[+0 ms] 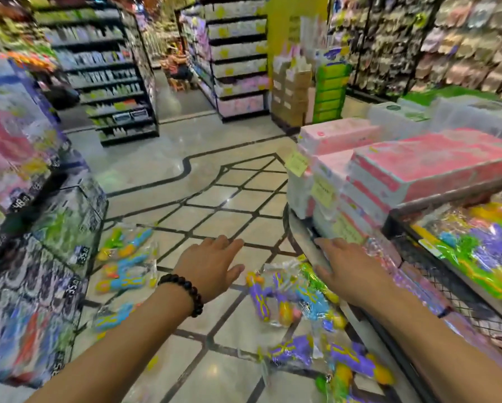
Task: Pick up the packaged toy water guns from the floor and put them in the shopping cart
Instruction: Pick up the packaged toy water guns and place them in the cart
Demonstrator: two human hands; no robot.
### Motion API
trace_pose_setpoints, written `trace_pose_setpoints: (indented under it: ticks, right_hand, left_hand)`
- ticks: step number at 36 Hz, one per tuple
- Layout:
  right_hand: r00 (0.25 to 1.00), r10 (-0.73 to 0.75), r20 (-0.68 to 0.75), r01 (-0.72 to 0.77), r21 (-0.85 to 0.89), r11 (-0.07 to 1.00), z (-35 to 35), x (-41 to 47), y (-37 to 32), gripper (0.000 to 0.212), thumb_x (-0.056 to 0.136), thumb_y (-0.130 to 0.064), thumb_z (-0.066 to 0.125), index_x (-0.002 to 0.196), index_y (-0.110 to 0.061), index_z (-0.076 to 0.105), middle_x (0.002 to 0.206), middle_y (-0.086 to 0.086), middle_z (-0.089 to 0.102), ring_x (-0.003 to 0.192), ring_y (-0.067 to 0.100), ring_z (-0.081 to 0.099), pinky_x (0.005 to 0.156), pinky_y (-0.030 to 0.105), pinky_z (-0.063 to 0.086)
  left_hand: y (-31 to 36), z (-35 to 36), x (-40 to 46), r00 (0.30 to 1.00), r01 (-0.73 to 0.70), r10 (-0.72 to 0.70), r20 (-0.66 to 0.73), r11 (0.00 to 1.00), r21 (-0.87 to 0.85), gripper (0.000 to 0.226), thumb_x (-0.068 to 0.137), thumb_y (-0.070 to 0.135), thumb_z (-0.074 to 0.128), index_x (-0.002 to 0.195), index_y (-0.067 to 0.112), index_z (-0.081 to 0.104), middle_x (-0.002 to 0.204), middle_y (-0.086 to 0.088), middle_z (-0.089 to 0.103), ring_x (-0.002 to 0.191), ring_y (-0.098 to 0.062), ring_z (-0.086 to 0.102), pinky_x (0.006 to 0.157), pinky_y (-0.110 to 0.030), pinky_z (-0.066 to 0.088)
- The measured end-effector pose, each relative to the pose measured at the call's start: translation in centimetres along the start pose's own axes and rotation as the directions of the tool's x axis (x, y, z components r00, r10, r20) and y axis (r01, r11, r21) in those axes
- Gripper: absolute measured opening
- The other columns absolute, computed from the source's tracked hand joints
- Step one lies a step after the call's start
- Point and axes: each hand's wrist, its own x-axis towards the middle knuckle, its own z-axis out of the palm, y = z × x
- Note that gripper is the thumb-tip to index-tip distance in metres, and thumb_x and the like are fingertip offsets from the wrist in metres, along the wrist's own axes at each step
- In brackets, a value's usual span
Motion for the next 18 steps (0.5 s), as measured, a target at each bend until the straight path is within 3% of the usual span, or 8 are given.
trace_pose_setpoints:
  ticks: [5, 13, 18]
  right_hand:
    - [1.000, 0.013, -0.015, -0.013, -0.011, 1.000, -0.9, 7.5, 1.3, 0.048, 0.097, -0.053, 0.046, 0.137, -0.028, 0.040, 0.130, 0.003, 0.054, 0.113, 0.030, 0.054, 0.086, 0.045, 0.053]
    - [0.999, -0.044, -0.030, 0.043, -0.014, 0.999, -1.8, 19.4, -2.0, 0.061, 0.097, -0.055, 0.049, 0.151, -0.031, 0.033, 0.144, 0.002, 0.051, 0.123, 0.030, 0.053, 0.092, 0.044, 0.053]
    - [0.997, -0.071, -0.023, 0.069, -0.049, 0.996, -1.0, 26.5, -6.7, 0.055, 0.098, -0.053, 0.049, 0.146, -0.029, 0.037, 0.143, 0.002, 0.051, 0.126, 0.029, 0.051, 0.093, 0.043, 0.051]
  left_hand:
    - [-2.0, -0.9, 7.3, 0.999, -0.021, 0.022, -0.028, 1.000, 0.011, 0.052, 0.100, 0.057, 0.039, 0.147, 0.035, 0.033, 0.135, 0.004, 0.054, 0.116, -0.022, 0.056, 0.082, -0.040, 0.054]
    - [-8.0, -0.3, 15.2, 0.998, -0.022, 0.022, -0.058, 1.000, 0.001, 0.051, 0.102, 0.056, 0.037, 0.147, 0.035, 0.028, 0.138, 0.003, 0.050, 0.117, -0.022, 0.054, 0.082, -0.039, 0.052]
    - [-15.1, 1.8, 19.2, 0.997, -0.014, 0.010, -0.075, 0.999, -0.050, 0.049, 0.100, 0.056, 0.040, 0.144, 0.037, 0.029, 0.135, 0.003, 0.053, 0.114, -0.022, 0.055, 0.079, -0.038, 0.052]
